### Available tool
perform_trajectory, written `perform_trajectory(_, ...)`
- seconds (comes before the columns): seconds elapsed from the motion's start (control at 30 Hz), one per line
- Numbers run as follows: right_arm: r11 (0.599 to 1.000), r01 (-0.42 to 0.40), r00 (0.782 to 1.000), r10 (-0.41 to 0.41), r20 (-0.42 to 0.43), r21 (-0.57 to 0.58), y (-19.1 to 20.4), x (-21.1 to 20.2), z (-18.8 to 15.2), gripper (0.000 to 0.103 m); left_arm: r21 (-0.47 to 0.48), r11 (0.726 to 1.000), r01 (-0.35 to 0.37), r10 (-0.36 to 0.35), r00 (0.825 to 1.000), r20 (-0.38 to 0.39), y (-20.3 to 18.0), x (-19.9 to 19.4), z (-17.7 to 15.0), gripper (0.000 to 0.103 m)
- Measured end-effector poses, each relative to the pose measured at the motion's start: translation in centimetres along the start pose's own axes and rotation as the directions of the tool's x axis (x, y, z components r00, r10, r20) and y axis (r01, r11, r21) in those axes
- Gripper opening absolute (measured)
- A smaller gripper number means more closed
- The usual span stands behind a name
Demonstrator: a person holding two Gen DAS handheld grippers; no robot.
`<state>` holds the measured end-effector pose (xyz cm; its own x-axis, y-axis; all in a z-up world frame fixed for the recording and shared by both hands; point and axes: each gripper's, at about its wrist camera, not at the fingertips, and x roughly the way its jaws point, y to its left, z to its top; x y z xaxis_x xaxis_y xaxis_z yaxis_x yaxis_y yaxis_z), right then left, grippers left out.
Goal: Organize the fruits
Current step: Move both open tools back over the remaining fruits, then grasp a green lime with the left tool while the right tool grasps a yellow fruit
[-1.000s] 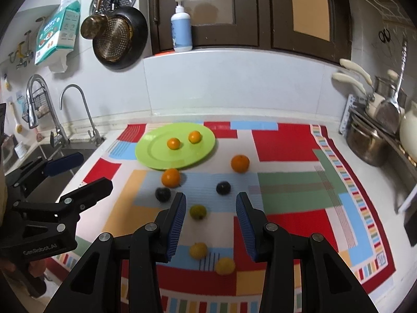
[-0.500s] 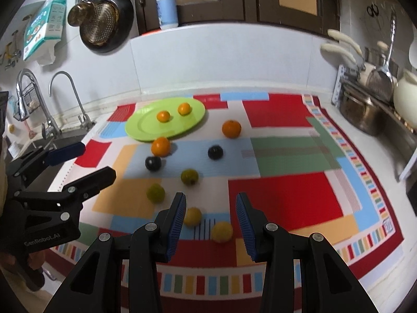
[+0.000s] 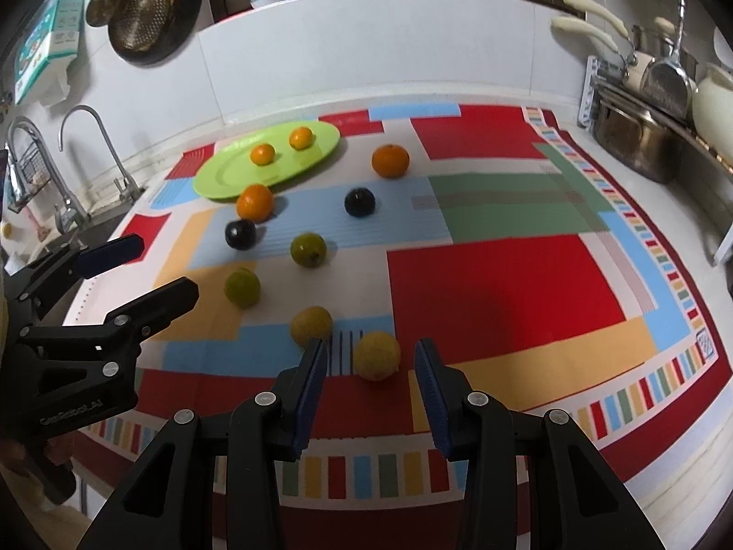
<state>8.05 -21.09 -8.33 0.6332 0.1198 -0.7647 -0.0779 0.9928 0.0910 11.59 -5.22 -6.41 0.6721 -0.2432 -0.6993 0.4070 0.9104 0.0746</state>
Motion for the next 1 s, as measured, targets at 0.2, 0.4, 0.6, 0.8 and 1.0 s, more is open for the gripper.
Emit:
perform_trajectory(0.2,1.0,0.01,1.0,-0.01,-0.029,0.014,-0.4,1.1,-0.4,0.041,-0.004,1.0,0.02,-0.02,0.999,-0.034,-0.2,1.9,-0.1,0.073)
perform_trajectory(0.4,1.0,-0.001,0.999,0.002,-0.043,0.026,-0.5,2.0,-0.4,0.041,-0.026,0.999,0.037,-0.039,0.997,-0.07,0.0,3.4,0.1,0.067)
perform_trajectory(0.6,0.999,-0.011,0.999,0.012,-0.051,0.033,-0.5,2.7,-0.3,0.041,-0.037,0.998,0.05,-0.053,0.995,-0.089,0.0,4.4,0.4,0.055)
perform_trajectory(0.8,1.0,-0.011,0.998,0.013,-0.055,0.029,-0.5,3.1,-0.3,0.037,-0.047,0.997,0.069,-0.074,0.991,-0.111,0.1,5.2,0.3,0.044)
perform_trajectory(1.0,1.0,-0.015,0.998,0.016,-0.061,0.023,-0.4,3.4,-0.2,0.029,-0.048,0.995,0.086,-0.091,0.988,-0.126,-0.1,5.7,0.2,0.035)
